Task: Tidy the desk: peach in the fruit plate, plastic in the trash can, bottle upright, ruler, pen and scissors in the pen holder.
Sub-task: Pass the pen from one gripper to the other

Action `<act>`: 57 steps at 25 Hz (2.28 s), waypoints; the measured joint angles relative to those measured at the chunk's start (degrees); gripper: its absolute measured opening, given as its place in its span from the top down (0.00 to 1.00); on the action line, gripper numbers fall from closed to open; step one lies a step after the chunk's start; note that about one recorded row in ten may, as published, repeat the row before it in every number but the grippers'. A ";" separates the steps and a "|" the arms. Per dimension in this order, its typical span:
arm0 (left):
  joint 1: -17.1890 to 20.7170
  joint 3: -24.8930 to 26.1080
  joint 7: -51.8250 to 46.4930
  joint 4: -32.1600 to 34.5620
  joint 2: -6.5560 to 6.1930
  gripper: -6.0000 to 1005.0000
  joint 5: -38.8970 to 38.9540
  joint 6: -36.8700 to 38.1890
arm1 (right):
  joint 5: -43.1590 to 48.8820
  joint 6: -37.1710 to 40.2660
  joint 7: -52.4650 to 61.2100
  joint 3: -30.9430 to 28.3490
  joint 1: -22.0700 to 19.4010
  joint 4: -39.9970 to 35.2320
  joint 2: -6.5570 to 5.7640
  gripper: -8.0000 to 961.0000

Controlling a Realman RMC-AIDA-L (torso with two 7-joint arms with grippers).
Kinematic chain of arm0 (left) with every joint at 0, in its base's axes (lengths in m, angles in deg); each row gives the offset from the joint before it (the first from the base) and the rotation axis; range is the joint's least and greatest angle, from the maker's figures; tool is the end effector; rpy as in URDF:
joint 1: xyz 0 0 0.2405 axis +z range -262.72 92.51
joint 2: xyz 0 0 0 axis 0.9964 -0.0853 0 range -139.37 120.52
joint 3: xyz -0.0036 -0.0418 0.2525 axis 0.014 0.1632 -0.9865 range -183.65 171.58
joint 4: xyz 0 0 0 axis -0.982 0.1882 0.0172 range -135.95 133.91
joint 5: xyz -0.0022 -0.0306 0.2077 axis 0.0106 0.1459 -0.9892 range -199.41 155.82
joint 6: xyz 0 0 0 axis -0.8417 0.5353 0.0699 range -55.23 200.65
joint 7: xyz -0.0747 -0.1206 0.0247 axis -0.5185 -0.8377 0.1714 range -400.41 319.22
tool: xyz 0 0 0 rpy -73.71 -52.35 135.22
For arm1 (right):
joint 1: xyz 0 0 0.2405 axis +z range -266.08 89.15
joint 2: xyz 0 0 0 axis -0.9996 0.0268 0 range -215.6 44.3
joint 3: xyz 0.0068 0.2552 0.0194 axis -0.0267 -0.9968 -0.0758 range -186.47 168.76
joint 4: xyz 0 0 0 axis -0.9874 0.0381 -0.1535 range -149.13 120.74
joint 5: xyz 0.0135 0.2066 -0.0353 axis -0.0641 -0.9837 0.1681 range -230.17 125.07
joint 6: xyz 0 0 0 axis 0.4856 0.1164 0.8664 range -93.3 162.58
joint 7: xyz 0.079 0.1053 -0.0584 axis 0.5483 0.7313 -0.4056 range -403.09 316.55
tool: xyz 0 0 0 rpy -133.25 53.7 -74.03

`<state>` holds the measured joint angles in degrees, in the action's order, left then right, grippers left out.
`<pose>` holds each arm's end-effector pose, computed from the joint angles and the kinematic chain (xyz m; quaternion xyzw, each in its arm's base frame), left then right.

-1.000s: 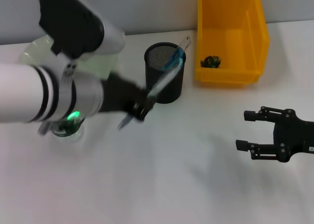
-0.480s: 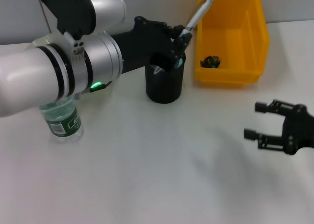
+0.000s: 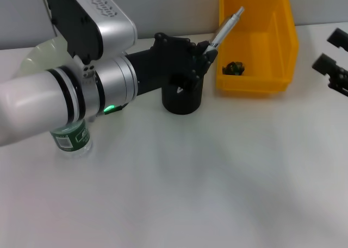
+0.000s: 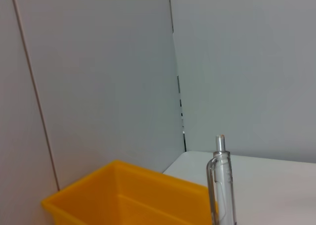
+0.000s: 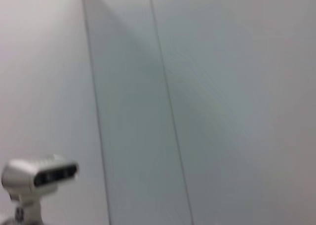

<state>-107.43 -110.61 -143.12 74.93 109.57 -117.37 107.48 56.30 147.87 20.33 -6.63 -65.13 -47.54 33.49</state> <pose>-0.0981 0.3492 -0.0648 -0.9392 -0.0752 -0.2142 0.2575 0.2960 0.2661 0.0801 -0.8101 0.1444 0.4816 0.3016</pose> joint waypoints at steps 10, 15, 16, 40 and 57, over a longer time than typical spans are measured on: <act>1.14 -1.36 5.25 -1.06 0.03 0.85 5.59 -0.12 | -2.31 -5.58 -0.43 -0.76 3.24 11.35 0.03 0.16; 1.70 -2.55 9.43 -1.17 0.05 0.85 8.99 -0.18 | -2.60 -7.15 0.14 -0.57 4.37 15.02 -0.03 0.16; 1.70 -2.55 9.43 -1.17 0.05 0.85 8.99 -0.18 | -2.60 -7.33 0.14 -0.39 4.59 15.53 -0.01 0.16; 0.97 -3.62 11.20 -1.87 0.10 0.85 10.15 -0.22 | -1.88 -14.79 -0.57 5.80 8.41 20.50 -0.06 0.17; 0.50 -3.62 11.21 -2.00 0.10 0.85 10.15 0.12 | -2.25 -15.14 -1.92 5.95 9.01 20.65 0.11 0.56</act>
<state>-106.93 -114.23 -131.91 72.93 109.67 -107.22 107.59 54.05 132.72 18.41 -0.68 -56.13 -26.89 33.60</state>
